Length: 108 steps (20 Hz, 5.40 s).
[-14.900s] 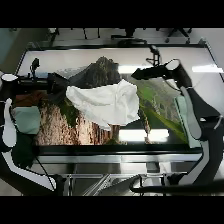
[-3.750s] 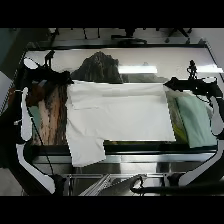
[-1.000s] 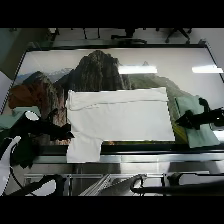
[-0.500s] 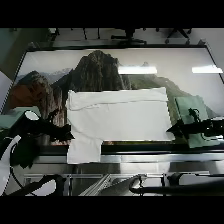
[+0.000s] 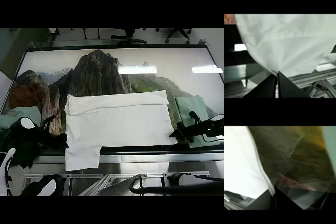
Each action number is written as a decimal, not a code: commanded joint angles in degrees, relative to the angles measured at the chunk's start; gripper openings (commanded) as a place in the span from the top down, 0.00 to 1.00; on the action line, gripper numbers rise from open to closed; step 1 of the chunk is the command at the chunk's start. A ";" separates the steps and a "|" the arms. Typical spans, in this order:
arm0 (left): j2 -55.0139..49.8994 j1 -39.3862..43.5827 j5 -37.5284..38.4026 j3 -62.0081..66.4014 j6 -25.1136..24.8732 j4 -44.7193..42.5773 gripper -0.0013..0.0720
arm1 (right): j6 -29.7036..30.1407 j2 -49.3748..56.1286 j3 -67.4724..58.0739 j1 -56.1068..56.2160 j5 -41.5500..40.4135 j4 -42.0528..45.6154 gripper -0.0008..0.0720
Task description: Fold the shirts.
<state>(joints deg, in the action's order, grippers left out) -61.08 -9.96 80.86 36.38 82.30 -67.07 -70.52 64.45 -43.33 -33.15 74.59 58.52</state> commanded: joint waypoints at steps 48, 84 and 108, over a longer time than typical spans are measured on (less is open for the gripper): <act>-52.28 4.26 6.29 79.58 5.20 16.13 0.04 | 13.88 30.84 -50.31 11.15 -9.31 -14.29 0.31; -47.19 28.35 2.23 84.11 -1.97 33.94 0.96 | 0.61 2.08 -50.27 17.70 13.27 -34.16 0.96; -2.45 6.58 -0.26 52.50 -16.28 41.81 0.96 | 14.47 14.47 -49.31 57.68 -27.45 -27.71 0.34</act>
<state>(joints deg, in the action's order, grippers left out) -64.03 -3.42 81.14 89.71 66.52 -25.45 -50.17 83.81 -92.66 33.98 33.95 25.45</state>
